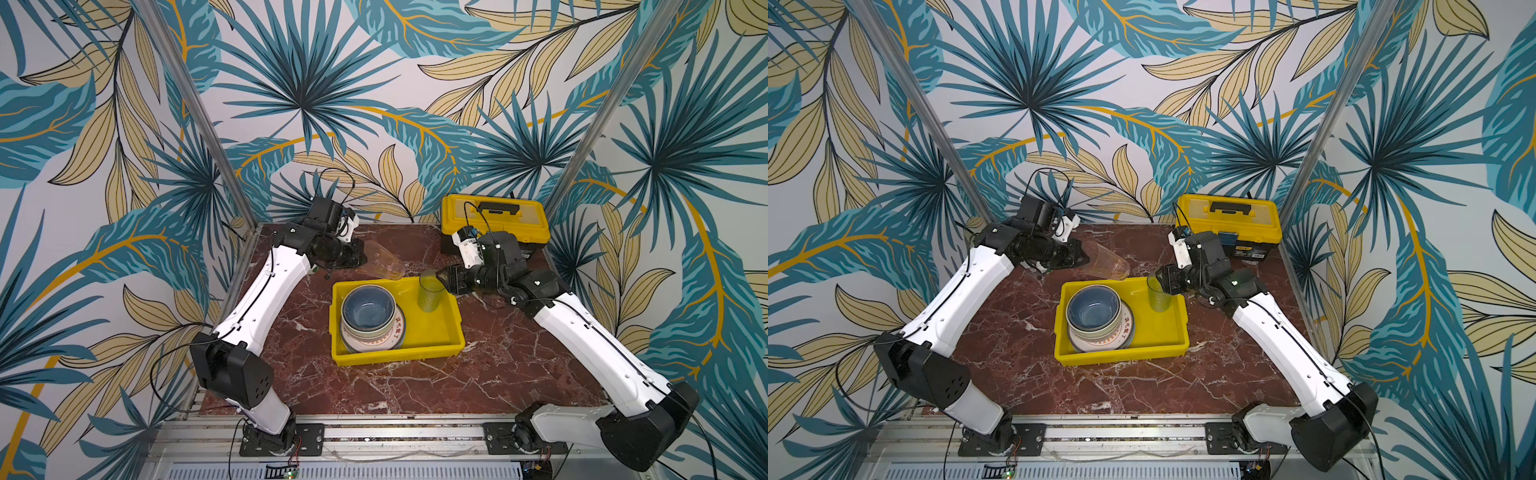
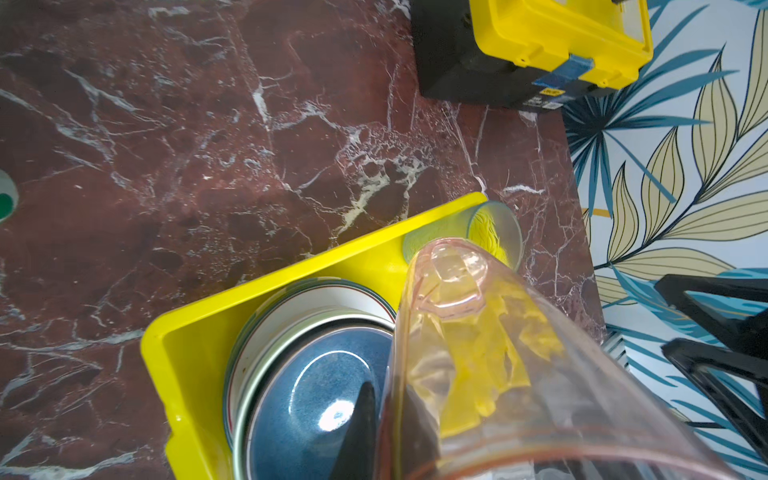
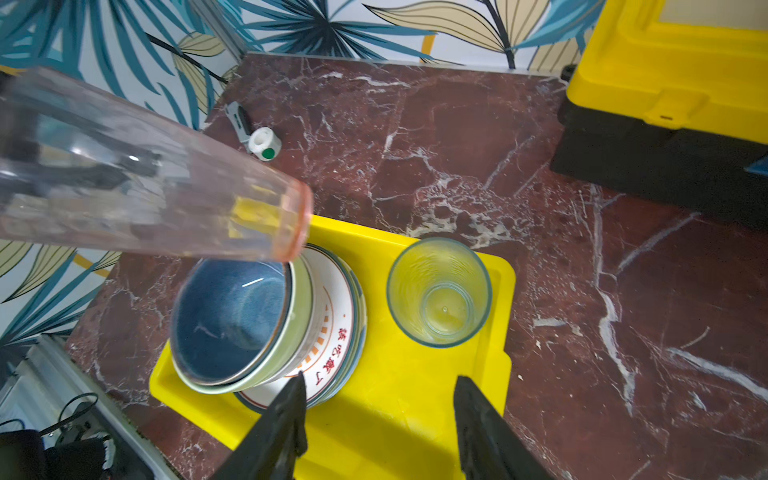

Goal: Place the mixed dishes into the plastic bin
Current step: 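Lift the pink glass and carry it over the bin toward the right gripper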

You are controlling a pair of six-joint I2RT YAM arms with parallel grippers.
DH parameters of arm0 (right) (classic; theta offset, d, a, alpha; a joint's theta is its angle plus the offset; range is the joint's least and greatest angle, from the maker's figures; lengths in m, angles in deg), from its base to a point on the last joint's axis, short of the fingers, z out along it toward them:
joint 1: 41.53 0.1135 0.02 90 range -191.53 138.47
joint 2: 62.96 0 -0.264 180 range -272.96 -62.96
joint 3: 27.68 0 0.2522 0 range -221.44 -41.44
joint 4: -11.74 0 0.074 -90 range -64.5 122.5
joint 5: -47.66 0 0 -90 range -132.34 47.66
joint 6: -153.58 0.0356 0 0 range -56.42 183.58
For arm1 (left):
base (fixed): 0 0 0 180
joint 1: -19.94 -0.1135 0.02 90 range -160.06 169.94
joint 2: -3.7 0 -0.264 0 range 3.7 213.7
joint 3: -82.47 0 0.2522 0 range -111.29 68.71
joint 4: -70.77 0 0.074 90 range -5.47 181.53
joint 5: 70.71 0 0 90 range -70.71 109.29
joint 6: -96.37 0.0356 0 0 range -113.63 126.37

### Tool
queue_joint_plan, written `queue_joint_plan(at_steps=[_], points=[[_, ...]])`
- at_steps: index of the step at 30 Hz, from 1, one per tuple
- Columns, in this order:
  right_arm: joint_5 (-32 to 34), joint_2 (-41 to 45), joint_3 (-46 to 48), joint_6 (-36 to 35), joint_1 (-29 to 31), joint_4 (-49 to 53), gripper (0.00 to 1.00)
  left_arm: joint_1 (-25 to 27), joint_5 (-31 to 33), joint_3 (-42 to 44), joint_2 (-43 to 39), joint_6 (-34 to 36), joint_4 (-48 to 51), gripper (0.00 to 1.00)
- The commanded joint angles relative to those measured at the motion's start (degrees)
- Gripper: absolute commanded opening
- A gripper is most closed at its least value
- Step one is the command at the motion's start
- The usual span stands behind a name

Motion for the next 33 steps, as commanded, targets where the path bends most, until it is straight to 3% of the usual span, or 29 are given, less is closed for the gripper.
queue_joint_plan(at_steps=[1,9,17,23,33], points=[[2.05,0.54,-3.21,-0.01,3.27,1.59,0.58,2.95,6.86,0.48,-1.50,-3.82,-0.56,0.03],[7.58,-3.76,-9.86,-0.19,11.24,1.15,0.57,9.29,20.63,1.82,-2.24,-11.69,-0.91,0.01],[10.76,-9.95,-14.40,1.25,13.72,1.09,0.57,14.47,29.09,4.32,-5.73,-13.00,-6.03,0.01],[14.07,-12.60,-16.17,2.48,14.59,1.74,0.57,15.41,30.40,11.21,-10.93,-13.91,-12.84,0.01],[18.19,-17.68,-20.16,2.98,17.83,4.64,0.57,16.64,31.09,15.30,-12.62,-13.33,-17.01,0.02]])
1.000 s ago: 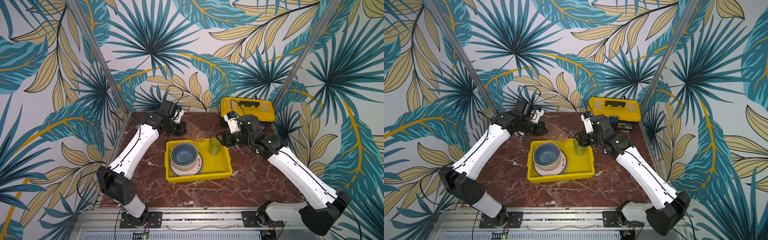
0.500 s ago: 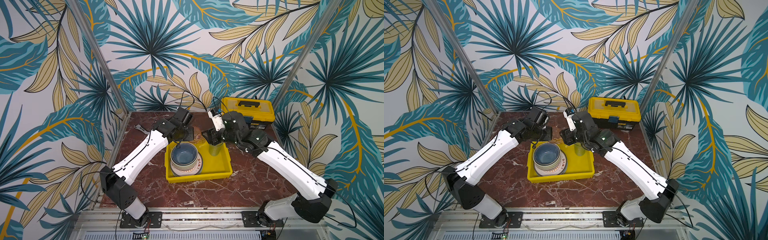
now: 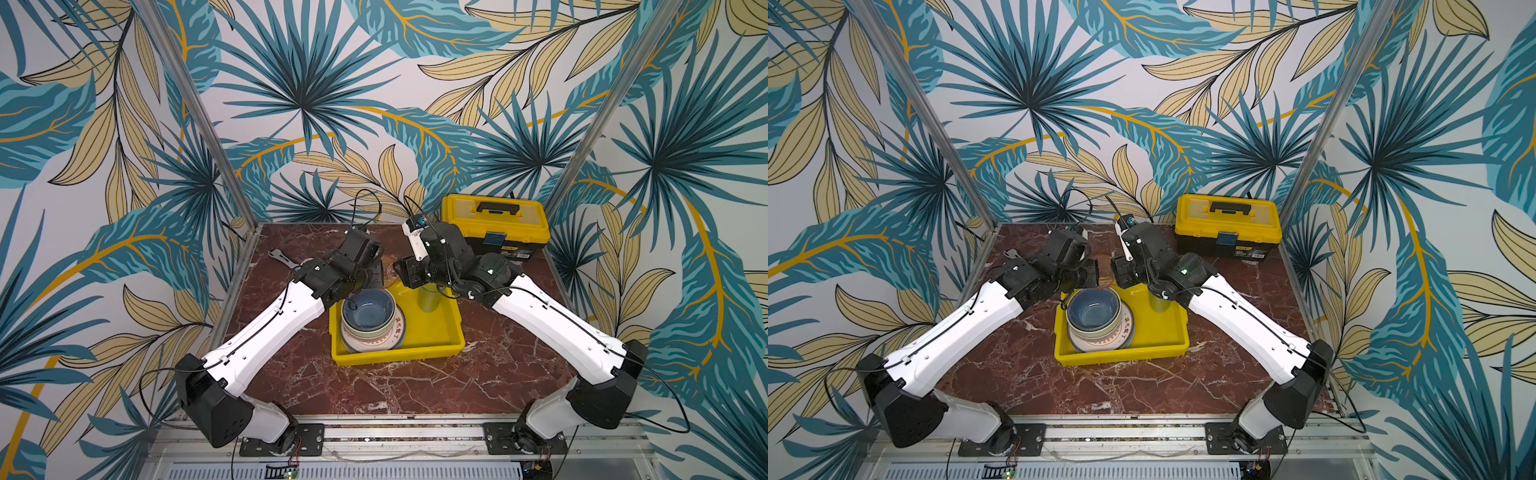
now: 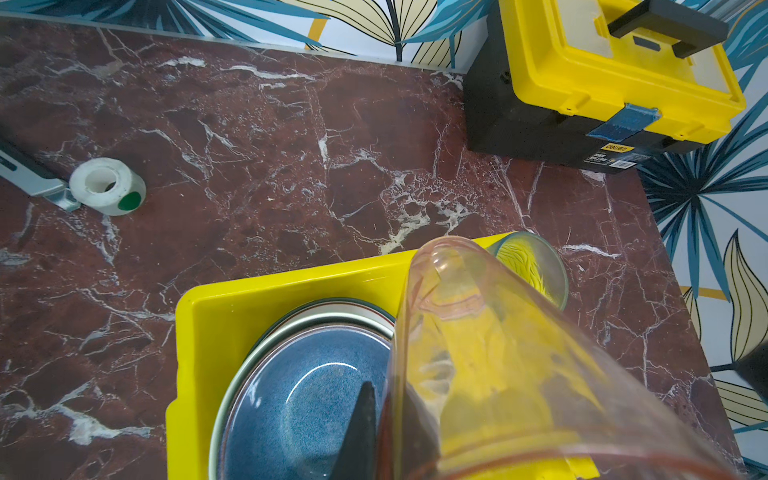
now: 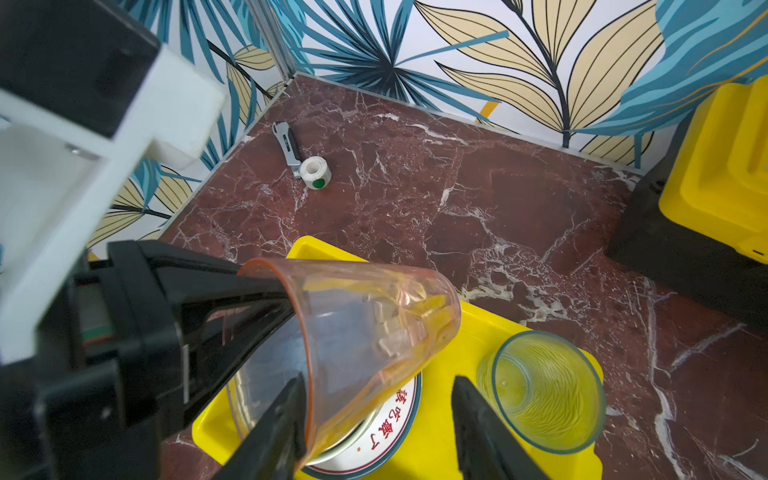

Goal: Place the mixed dishes into the plastic bin
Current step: 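Lift the pink glass and carry it over the bin toward the right gripper, then grasp the pink glass with the right gripper while the left gripper releases it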

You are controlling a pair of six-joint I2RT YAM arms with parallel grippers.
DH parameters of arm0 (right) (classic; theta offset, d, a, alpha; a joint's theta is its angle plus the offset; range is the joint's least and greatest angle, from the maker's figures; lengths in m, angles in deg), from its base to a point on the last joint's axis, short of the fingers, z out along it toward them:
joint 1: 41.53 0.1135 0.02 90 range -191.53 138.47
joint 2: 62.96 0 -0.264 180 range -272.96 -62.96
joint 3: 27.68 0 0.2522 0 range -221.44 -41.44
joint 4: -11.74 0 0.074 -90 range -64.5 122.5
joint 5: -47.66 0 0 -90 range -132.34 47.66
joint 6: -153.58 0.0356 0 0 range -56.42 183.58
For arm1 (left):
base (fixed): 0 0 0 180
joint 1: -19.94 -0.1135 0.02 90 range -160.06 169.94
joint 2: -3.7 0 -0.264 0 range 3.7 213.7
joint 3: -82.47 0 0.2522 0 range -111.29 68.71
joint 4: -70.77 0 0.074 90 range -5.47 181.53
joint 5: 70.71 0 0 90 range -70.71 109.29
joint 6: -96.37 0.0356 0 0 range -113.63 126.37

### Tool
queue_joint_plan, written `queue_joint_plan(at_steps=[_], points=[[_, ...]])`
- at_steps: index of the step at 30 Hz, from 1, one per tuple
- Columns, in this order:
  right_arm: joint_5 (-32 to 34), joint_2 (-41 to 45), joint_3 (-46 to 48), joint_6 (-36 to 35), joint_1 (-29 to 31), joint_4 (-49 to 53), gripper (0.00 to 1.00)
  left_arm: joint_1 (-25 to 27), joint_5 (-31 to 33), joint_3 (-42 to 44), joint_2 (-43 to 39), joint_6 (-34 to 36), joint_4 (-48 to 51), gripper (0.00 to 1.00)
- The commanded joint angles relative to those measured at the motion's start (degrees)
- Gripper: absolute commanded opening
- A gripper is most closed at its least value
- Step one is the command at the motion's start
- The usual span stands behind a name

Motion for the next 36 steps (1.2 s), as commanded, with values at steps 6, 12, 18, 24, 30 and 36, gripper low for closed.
queue_joint_plan(at_steps=[6,12,18,24,30,36], points=[[5.72,-2.76,-1.99,3.12,2.08,2.35,0.53,0.86,1.08,0.44,-2.77,-0.10,-4.93,0.02],[6.81,-4.56,-2.54,4.88,2.18,2.32,0.45,1.14,-1.66,1.57,-4.41,0.84,-6.86,0.05],[7.79,-5.29,-3.67,5.39,2.14,3.39,0.27,1.31,-2.15,3.46,-5.37,1.30,-7.54,0.09],[8.33,-4.84,-3.69,5.94,2.12,3.61,0.13,1.40,-3.97,4.86,-5.73,0.95,-8.37,0.14],[7.70,-4.51,-3.76,6.26,2.20,3.62,0.05,1.49,-6.63,4.75,-6.42,1.00,-8.42,0.20],[6.92,-3.22,-3.58,6.22,2.20,3.59,0.00,1.50,-8.24,5.30,-7.98,0.95,-8.44,0.26]])
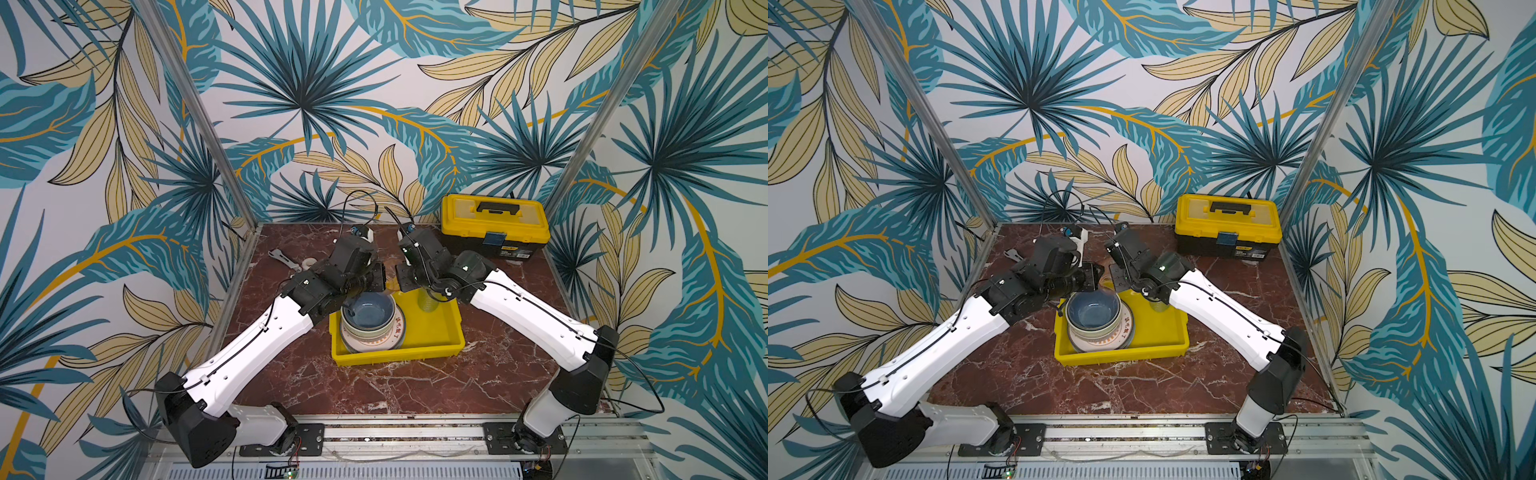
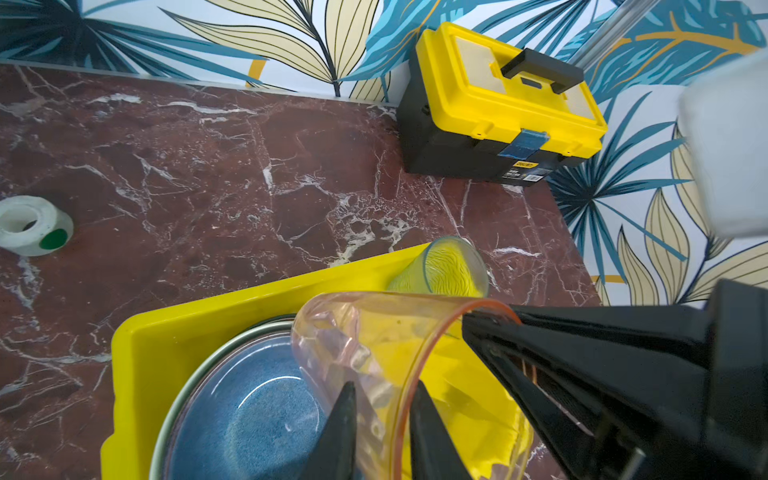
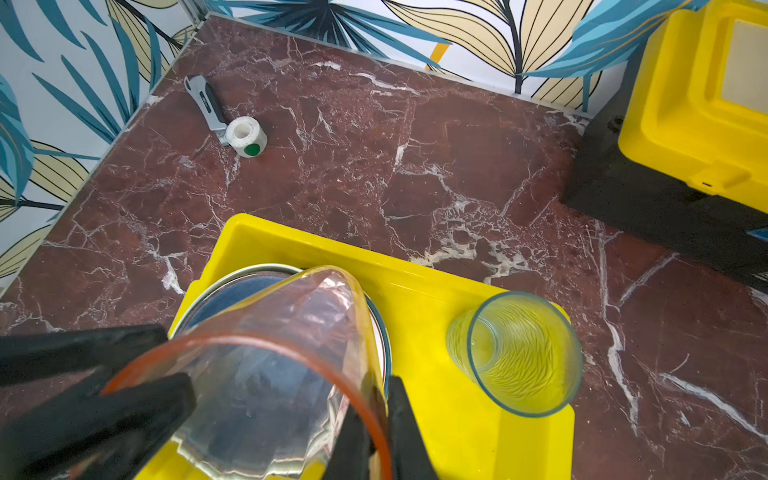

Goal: Place the mixed dishes into the plastic bin
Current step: 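Grasp the pink glass with the right gripper while the left gripper releases it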

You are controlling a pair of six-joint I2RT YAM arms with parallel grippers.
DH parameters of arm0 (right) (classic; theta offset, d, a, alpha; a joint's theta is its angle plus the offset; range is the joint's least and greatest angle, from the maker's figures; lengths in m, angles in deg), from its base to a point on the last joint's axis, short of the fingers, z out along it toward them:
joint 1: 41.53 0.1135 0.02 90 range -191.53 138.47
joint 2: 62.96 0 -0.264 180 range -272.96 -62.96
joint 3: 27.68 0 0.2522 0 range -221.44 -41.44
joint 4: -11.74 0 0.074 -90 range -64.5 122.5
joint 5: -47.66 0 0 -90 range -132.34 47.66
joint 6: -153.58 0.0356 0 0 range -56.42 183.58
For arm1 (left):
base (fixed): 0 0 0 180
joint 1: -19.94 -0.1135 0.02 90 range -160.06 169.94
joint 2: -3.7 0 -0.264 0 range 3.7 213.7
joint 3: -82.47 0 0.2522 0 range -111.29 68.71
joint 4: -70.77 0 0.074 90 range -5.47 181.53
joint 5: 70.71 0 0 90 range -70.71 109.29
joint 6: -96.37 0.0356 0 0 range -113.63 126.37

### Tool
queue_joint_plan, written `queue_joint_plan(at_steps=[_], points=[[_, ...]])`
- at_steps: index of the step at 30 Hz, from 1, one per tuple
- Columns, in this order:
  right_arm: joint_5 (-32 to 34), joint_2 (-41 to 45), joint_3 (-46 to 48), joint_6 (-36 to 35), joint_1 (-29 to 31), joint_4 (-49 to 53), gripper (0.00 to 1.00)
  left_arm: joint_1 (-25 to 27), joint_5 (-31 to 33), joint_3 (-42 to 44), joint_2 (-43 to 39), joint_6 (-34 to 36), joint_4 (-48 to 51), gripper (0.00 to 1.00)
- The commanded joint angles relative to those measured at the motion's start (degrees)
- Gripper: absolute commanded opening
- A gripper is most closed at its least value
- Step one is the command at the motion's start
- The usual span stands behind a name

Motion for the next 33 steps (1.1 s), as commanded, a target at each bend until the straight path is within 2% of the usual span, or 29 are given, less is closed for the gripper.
queue_joint_plan(at_steps=[1,5,13,16,18,21,24,29,33], points=[[-1.15,2.27,-0.52,0.86,0.26,-2.85,0.00,0.24,-2.93,0.65,-1.44,-0.10,-0.95,0.26],[-1.95,3.23,0.17,0.63,0.29,-3.03,0.00,0.20,-2.53,1.65,-2.91,-0.17,-0.98,0.27],[0.95,6.48,1.20,-2.15,-0.12,0.07,0.00,0.10,3.34,6.16,-8.94,0.22,-1.13,0.49],[1.13,7.62,1.94,-3.05,-0.78,1.50,0.00,-0.08,3.69,7.70,-10.95,1.27,-1.08,0.60],[0.09,8.63,2.55,-3.43,-1.24,2.29,0.00,-0.77,2.74,8.37,-11.84,1.70,-0.92,0.63],[-0.27,9.83,2.56,-4.47,-1.19,4.98,0.00,-2.94,0.46,8.95,-12.97,0.69,-0.87,0.66],[0.48,11.26,2.42,-5.73,-3.51,8.91,0.00,-5.76,0.84,10.01,-14.12,-0.73,-0.11,0.67],[1.27,13.82,2.38,-8.09,-4.26,16.51,0.00,-10.11,0.44,11.02,-15.51,1.90,1.14,0.79],[0.69,14.85,3.79,-8.91,-4.70,20.58,0.00,-12.61,3.12,11.16,-16.46,3.74,2.73,0.91]])
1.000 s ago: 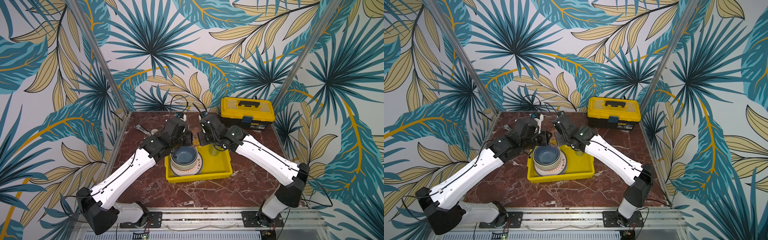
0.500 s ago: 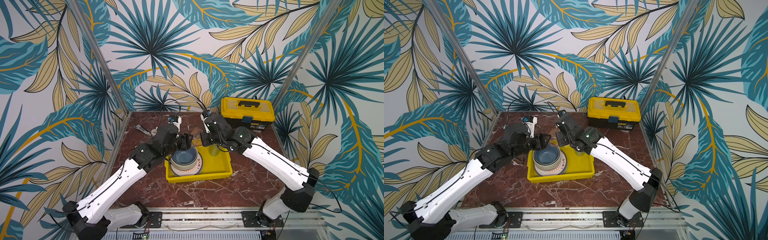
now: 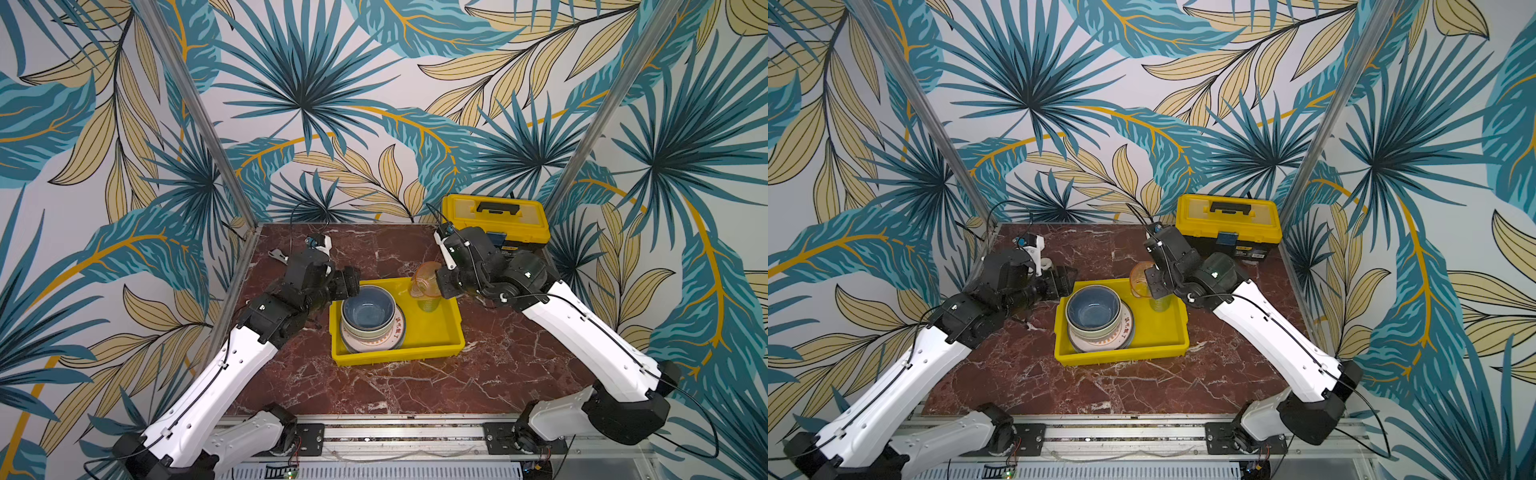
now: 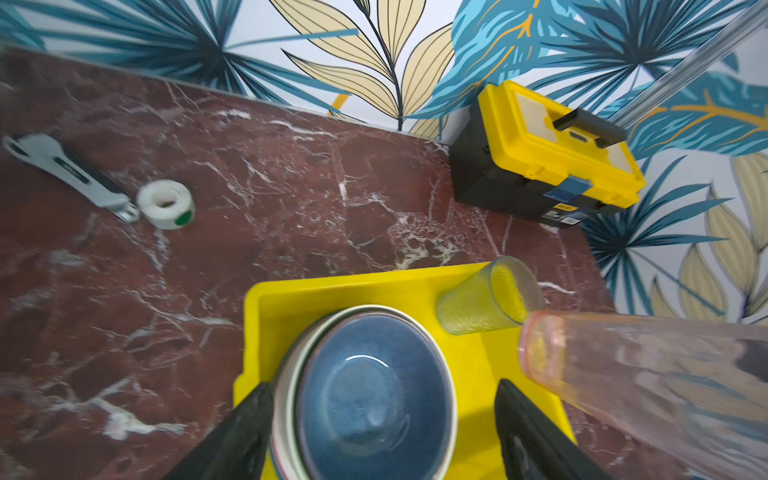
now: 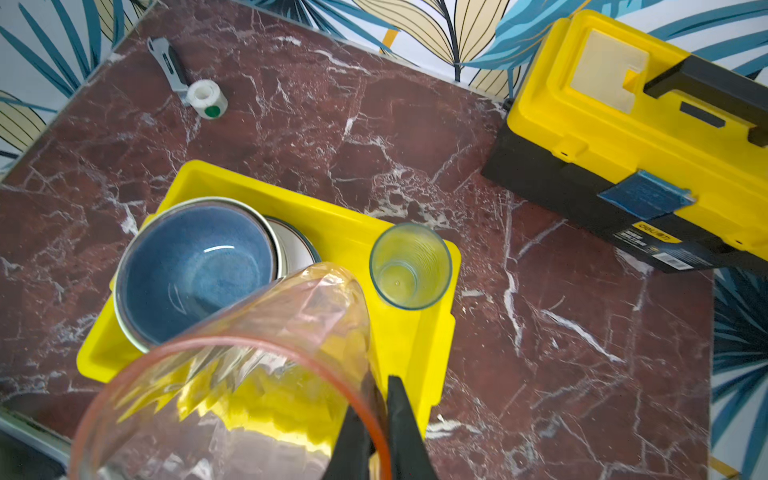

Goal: Place the mixed dishes into the plastic bin
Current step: 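Grasp the pink glass with the right gripper while the left gripper releases it, then set the pink glass in the bin with the right gripper while the left withdraws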

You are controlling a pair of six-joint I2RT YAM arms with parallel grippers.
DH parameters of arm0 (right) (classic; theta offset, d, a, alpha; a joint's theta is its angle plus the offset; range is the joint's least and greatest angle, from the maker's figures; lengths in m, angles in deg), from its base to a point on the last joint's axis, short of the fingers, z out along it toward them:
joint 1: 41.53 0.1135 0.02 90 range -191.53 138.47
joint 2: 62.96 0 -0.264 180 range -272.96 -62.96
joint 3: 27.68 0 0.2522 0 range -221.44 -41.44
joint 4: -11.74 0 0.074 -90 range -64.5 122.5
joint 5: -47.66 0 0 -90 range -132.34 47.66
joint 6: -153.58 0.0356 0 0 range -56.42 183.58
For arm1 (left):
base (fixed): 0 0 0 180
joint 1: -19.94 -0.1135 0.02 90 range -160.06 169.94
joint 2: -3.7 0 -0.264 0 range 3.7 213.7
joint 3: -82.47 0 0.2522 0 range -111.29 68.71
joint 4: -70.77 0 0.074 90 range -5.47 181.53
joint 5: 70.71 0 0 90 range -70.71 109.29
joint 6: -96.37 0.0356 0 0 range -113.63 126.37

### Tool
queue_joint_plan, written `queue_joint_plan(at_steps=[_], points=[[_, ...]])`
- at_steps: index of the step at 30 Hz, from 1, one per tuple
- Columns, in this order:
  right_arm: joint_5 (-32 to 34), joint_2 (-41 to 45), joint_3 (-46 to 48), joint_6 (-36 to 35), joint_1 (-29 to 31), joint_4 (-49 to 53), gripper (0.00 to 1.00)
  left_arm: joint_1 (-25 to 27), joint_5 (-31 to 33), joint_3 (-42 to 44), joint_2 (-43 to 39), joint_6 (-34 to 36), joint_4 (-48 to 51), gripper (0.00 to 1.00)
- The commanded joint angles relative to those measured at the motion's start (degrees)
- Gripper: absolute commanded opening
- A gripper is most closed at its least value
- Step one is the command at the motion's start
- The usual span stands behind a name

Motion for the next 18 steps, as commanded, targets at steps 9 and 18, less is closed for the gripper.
queue_joint_plan(at_steps=[9,18], points=[[-4.50,0.81,7.33,-0.96,-0.64,4.05,0.00,-9.74,1.30,2.86,-4.08,4.08,2.94,1.00],[-8.46,0.55,15.59,-0.19,-5.12,-3.15,0.00,-13.70,0.61,5.38,-3.65,5.07,3.16,0.99]])
